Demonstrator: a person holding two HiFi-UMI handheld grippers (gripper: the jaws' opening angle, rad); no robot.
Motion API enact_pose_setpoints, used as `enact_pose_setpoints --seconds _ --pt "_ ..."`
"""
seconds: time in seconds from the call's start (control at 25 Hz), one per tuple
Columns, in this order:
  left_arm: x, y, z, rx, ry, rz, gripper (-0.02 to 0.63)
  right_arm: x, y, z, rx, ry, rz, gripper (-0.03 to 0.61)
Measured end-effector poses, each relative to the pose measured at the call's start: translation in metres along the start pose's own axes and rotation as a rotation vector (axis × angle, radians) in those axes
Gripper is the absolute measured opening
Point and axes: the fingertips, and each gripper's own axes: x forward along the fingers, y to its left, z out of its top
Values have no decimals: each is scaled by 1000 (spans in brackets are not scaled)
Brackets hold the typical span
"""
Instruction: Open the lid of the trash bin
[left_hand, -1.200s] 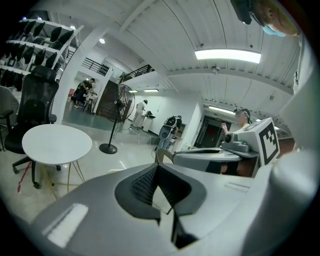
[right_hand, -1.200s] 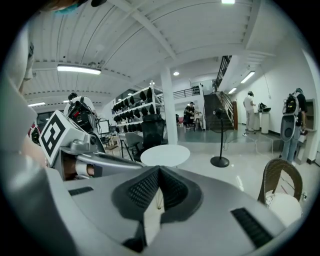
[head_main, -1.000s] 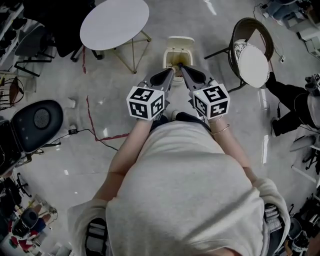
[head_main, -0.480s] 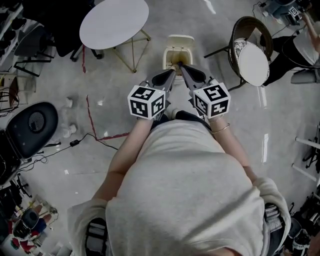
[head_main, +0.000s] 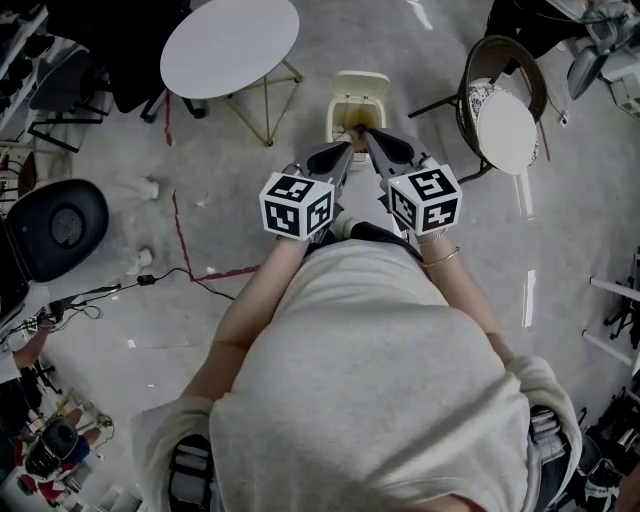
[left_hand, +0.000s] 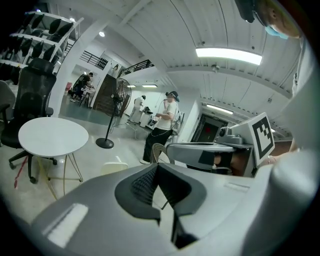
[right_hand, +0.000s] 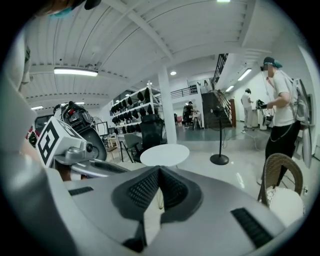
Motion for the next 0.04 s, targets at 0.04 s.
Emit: enact_pose_setpoints --seconds 0.04 --pt "0 -1 0 3 -1 1 6 -1 -1 1 2 -3 -3 8"
